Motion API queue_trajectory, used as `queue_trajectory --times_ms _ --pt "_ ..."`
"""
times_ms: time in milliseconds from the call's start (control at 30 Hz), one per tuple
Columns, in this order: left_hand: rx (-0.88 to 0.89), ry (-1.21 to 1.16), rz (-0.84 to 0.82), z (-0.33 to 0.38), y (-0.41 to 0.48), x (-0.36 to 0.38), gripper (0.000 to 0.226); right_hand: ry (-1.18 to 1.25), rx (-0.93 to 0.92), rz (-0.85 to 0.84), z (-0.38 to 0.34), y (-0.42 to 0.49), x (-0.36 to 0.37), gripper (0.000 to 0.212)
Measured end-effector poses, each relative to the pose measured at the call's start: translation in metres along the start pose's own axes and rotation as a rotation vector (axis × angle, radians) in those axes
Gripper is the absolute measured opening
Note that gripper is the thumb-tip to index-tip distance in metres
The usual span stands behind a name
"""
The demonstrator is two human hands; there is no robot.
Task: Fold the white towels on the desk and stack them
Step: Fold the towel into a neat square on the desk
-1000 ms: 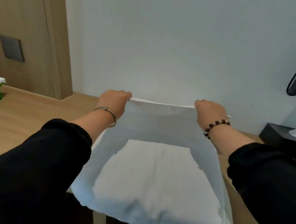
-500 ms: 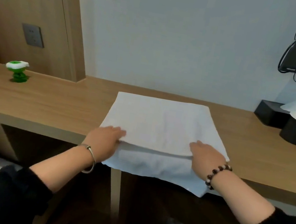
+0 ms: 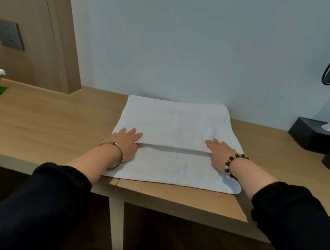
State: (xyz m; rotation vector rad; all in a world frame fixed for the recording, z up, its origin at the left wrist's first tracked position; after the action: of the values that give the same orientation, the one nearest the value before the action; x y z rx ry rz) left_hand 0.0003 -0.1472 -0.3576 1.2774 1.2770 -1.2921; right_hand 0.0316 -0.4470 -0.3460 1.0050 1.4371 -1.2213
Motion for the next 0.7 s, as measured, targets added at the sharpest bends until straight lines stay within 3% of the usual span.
queue_trajectory --times_ms 133,200,233,300,400,467,567,633,700 --pt "-0.013 0.006 0.011 -0.003 0.027 0.002 0.047 0.015 0.014 -0.076 0.003 0.021 -0.013 0.090" --pt "-0.023 -0.017 0.032 -0.004 0.029 0.003 0.046 -0.022 0.013 -0.077 -0.001 0.016 -0.023 0.073" --pt "-0.032 -0.028 0.039 -0.004 0.029 0.003 0.046 -0.047 0.031 -0.036 -0.005 0.011 -0.032 0.054" --pt "-0.051 -0.051 0.039 -0.004 0.027 0.002 0.046 -0.078 0.100 0.189 -0.017 -0.008 -0.060 0.016" --pt "-0.073 -0.063 0.026 -0.001 0.021 0.000 0.048 -0.051 0.110 0.557 -0.046 -0.044 -0.086 0.020" --pt "-0.094 -0.068 0.033 0.002 0.017 -0.003 0.049 0.017 0.046 0.661 -0.062 -0.064 -0.071 0.020" --pt "-0.103 -0.082 0.050 0.004 0.011 -0.009 0.051 0.017 0.029 0.455 -0.055 -0.080 -0.020 0.026" --pt "-0.111 -0.145 0.081 0.002 0.003 -0.015 0.055 0.084 0.066 0.256 -0.027 -0.080 0.003 0.046" --pt "-0.132 -0.233 0.191 -0.002 -0.007 -0.026 0.055 0.150 0.066 0.191 -0.004 -0.077 0.008 0.055"
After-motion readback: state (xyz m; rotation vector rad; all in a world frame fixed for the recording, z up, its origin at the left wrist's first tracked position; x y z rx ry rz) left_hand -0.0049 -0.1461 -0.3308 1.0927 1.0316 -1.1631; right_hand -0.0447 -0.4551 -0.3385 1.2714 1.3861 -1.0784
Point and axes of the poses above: each hand's wrist, its own y-axis towards the middle knuckle, its own x-axis out of the palm, z = x × y, the point moved 3 cm from there along y, towards the middle knuckle, and after that the axes turned 5 degrees about y, right-handed, at the moved point
